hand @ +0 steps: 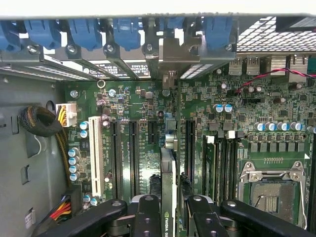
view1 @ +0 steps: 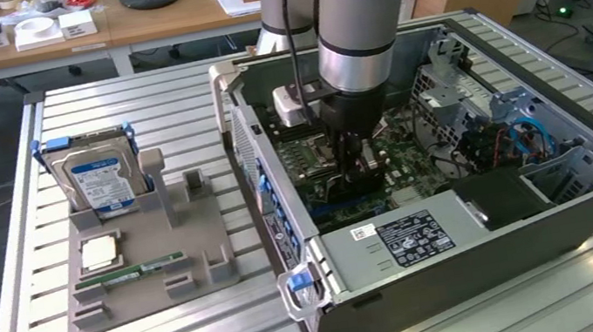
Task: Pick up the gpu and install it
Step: 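Insert the gpu into the slot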
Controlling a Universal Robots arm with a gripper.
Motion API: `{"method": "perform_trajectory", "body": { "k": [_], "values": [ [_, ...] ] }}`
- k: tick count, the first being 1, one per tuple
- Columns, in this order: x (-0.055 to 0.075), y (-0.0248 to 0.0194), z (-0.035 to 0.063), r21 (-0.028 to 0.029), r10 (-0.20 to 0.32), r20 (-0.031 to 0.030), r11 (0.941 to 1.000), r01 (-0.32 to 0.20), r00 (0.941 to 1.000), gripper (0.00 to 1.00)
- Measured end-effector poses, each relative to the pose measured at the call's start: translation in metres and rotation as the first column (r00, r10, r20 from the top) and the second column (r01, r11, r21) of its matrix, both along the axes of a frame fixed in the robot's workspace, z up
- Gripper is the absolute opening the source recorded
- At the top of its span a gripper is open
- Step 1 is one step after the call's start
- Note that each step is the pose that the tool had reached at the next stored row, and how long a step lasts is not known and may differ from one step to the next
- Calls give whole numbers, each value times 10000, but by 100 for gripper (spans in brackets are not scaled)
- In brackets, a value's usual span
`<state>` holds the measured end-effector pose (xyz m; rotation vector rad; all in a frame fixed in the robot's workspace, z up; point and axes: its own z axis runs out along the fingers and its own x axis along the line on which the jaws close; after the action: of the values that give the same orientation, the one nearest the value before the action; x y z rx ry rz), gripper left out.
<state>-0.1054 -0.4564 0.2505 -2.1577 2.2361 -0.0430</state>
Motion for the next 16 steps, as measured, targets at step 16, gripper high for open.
{"method": "perform_trajectory", "body": {
  "k": [16],
  "values": [
    [-1, 0, 0, 0, -1, 0, 10000, 1, 10000, 38]
  ]
}}
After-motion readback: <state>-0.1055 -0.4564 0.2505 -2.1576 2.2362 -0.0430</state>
